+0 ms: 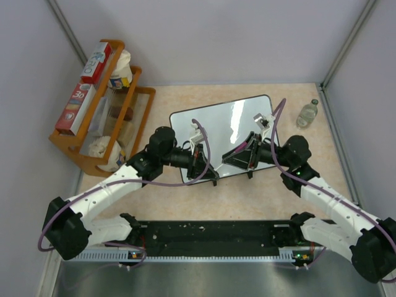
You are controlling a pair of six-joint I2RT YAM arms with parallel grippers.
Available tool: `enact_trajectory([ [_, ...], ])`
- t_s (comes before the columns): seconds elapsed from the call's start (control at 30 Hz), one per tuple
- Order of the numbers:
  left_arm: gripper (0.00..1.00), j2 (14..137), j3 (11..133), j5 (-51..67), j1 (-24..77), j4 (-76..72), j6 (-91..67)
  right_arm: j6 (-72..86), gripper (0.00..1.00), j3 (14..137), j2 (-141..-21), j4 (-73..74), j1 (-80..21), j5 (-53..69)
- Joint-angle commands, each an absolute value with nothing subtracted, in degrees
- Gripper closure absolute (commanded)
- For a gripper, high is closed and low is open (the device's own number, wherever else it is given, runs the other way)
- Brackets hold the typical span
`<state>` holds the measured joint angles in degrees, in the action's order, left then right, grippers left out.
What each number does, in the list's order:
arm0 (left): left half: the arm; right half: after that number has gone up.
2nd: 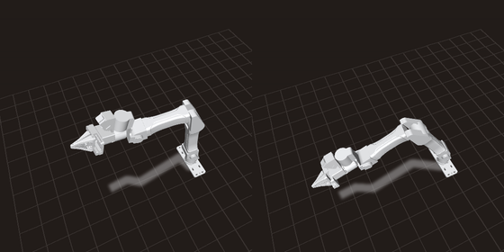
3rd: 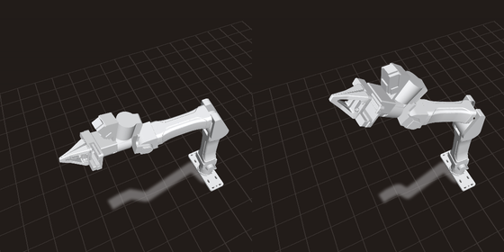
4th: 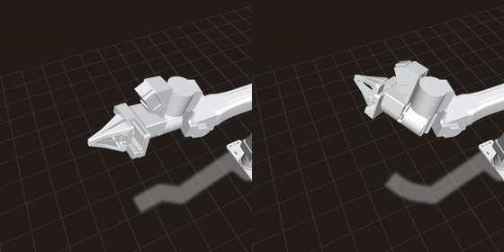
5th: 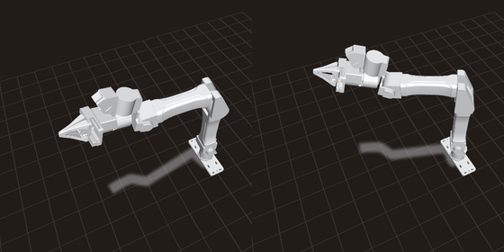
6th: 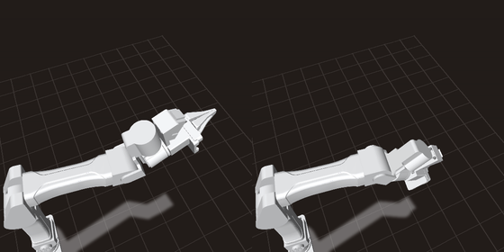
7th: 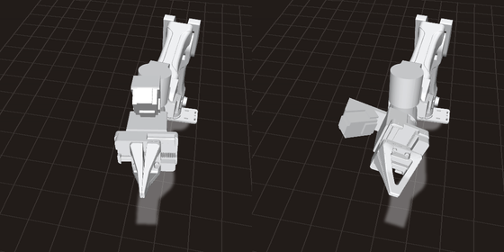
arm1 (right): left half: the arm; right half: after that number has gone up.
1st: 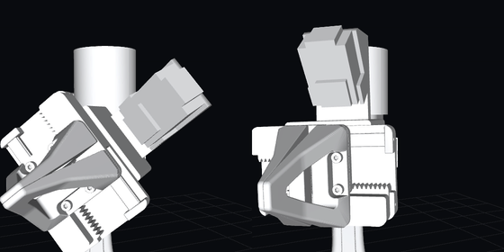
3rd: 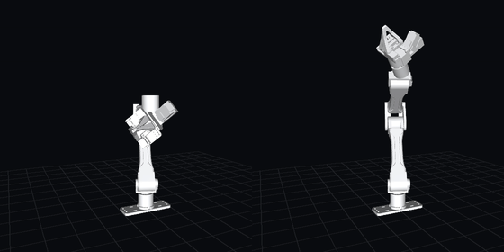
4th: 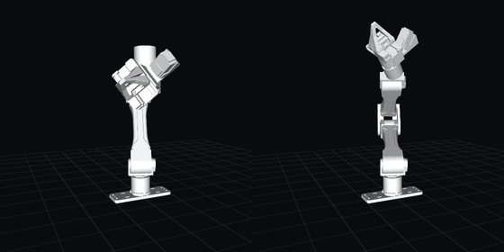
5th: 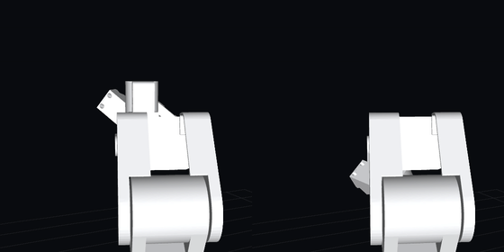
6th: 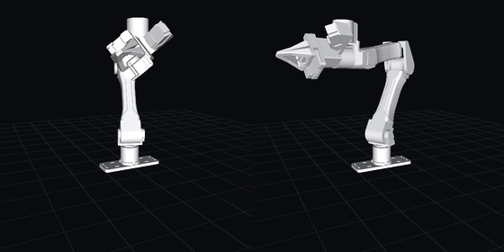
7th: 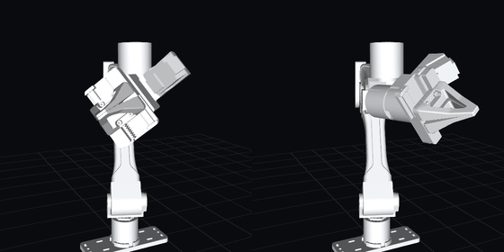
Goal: Write a sentence on the whiteboard
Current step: Pass from the left arm to the right
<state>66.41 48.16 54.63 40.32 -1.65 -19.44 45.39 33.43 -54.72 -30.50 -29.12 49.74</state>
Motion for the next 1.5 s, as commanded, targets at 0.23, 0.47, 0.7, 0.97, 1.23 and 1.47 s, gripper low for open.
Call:
enact_trajectory([
  [0.23,1.00,66.8,50.9,56.1,40.5,-2.3,-17.8,47.6,0.76,33.9,-56.2,-35.7,-29.5,53.8],
  [0.47,1.00,66.9,50.7,56.3,40.5,-1.6,-17.5,46.0,0.85,34.0,-55.4,-32.5,-29.6,53.1],
  [0.7,1.00,66.3,50.6,55.9,40.6,-0.3,-16.7,44.7,1.00,34.4,-55.0,-29.8,-29.6,53.9],
  [0.97,1.00,65.4,51.1,54.7,40.5,3.9,-14.0,41.6,1.00,34.2,-52.2,-24.3,-29.6,52.2],
  [1.23,0.44,64.1,51.3,53.0,40.5,6.1,-13.4,38.8,1.00,35.4,-50.5,-16.4,-29.5,46.2],
  [1.47,0.37,64.5,51.0,51.5,40.4,4.7,-15.4,34.5,1.00,36.0,-46.8,-5.0,-29.5,33.9],
])
